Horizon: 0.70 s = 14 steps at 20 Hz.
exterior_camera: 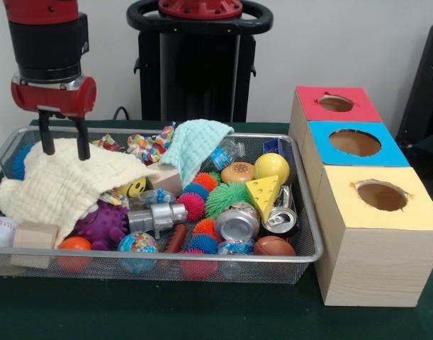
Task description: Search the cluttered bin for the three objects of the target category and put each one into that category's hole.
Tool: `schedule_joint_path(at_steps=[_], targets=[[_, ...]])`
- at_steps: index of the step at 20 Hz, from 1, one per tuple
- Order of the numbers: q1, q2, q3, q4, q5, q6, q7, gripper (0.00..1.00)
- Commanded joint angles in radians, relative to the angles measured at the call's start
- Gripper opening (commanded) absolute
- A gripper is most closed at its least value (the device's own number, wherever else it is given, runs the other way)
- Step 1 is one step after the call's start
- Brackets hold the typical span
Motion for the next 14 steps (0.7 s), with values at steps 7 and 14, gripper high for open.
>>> schedule_joint_path(at_steps=[7,14], targets=[[-0.037,0.147,0.061,-0.021,-0.148,-0.085,-0.161,1.00],[-0.037,0.207,0.055,-0.036,-0.180,-0.103,-0.138,1.00]])
